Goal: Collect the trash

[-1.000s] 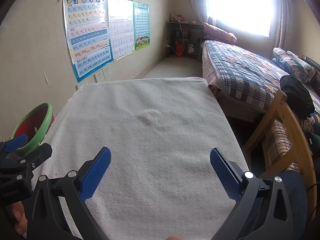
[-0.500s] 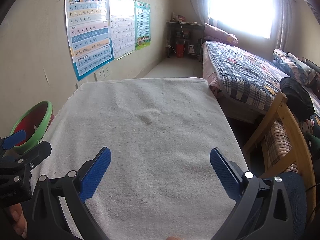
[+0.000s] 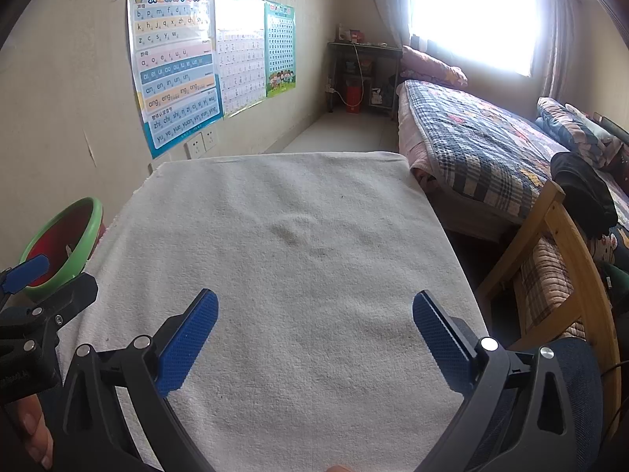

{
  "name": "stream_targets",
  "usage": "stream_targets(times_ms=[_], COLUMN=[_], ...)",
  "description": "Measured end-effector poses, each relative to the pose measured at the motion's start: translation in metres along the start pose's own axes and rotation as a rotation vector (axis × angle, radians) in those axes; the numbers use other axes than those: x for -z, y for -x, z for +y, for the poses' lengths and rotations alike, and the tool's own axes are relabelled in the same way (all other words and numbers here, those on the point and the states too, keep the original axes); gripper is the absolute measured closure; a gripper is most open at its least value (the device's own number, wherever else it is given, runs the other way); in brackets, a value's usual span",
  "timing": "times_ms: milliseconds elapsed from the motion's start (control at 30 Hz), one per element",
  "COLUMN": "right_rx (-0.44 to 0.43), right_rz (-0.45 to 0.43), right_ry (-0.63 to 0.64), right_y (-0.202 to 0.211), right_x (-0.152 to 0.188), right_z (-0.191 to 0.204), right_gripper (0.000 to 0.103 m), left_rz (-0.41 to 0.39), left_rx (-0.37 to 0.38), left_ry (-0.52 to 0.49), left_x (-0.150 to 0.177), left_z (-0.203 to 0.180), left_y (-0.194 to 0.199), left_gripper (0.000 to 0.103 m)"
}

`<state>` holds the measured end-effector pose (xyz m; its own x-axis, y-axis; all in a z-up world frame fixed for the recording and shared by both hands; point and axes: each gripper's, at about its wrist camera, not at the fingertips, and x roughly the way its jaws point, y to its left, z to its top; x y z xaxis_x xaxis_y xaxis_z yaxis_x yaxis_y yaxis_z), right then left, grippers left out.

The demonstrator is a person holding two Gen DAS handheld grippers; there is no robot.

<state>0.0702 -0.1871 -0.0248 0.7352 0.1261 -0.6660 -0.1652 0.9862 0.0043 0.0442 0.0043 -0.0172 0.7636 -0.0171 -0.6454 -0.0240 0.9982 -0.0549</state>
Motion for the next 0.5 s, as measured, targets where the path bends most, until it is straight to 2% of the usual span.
stream_targets(times_ms=[200,500], right_rx=[0.001,-0.001], right_rz=[0.003,0.010], right_ry=[0.002,0.003], right_y=[-0.0007,-0.0027], right_x=[0.0002,0.0007], right_z=[0.0003,-0.0001], right_gripper=[0.007,0.007], left_rz=[-0.025,0.006], left_rx=[0.001,-0.022], left_ry=[-0.005,-0.006], left_x=[0.0016,0.0005], left_z=[-0.0003,-0.0020], left_y=[0.0034,-0.0029], left_gripper=[0.005,0.005])
